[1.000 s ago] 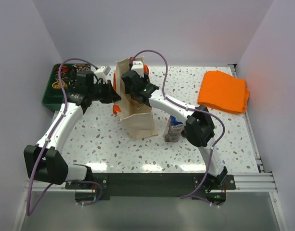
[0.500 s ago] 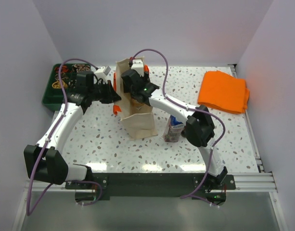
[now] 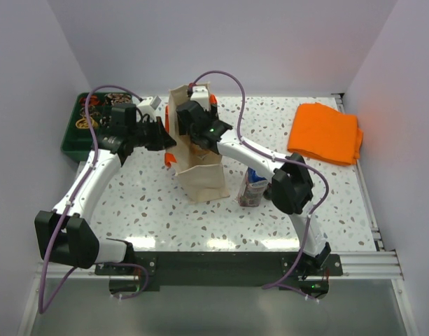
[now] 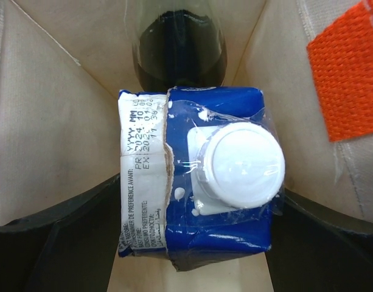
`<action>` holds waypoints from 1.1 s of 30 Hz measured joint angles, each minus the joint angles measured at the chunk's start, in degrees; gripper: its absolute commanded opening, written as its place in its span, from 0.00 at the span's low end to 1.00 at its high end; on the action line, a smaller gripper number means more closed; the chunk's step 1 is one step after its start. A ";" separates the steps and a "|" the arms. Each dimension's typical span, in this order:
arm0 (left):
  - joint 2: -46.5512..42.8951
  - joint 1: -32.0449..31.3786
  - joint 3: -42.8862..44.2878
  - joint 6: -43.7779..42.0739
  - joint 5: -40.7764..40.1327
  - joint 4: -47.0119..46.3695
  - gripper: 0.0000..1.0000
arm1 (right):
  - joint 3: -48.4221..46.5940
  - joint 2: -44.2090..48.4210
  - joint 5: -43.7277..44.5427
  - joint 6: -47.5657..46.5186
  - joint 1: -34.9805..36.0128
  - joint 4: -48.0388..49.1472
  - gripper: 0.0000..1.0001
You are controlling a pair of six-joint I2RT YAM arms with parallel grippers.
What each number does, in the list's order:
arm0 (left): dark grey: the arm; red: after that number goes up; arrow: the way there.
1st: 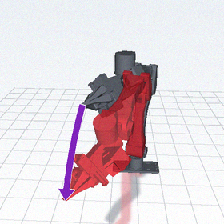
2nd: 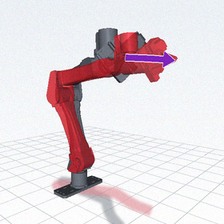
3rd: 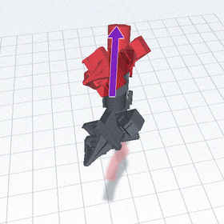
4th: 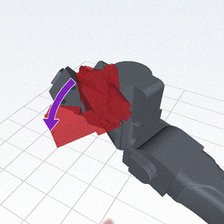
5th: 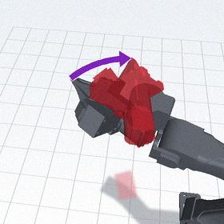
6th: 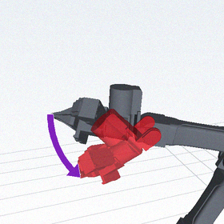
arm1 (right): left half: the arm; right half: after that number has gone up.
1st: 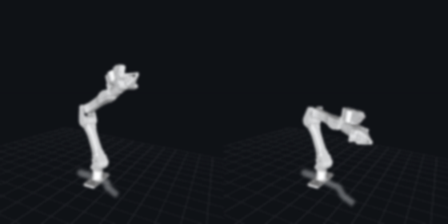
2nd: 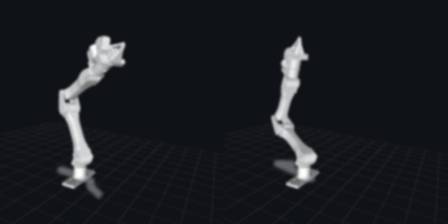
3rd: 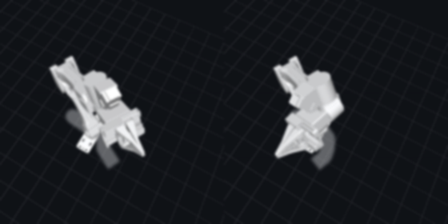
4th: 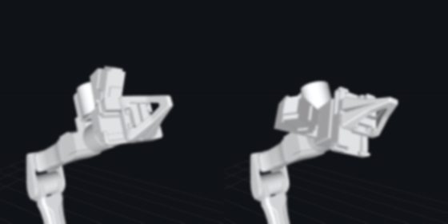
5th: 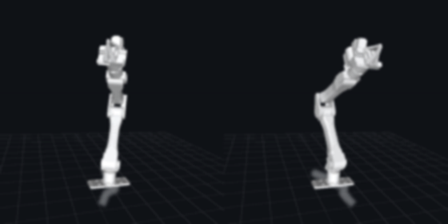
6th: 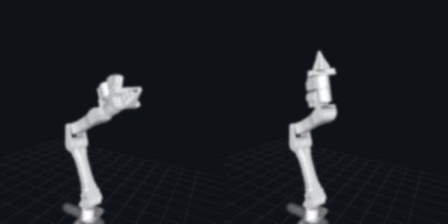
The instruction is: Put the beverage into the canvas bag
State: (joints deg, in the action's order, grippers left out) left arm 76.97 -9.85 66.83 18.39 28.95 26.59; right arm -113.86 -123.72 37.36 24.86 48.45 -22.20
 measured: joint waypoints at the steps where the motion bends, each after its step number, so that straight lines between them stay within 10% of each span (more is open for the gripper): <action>1: 0.00 0.00 0.00 0.00 0.00 0.00 0.00 | 0.00 0.22 0.02 -0.09 0.00 -0.04 0.84; 33: 0.02 0.00 0.00 0.02 -0.20 0.00 0.02 | 0.00 12.52 -1.01 -2.03 0.28 2.56 0.85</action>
State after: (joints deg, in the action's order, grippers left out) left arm 76.99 -9.85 66.83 18.41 28.75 26.59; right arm -113.86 -111.20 36.36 22.83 48.73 -19.64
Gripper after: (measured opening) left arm 0.049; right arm 0.849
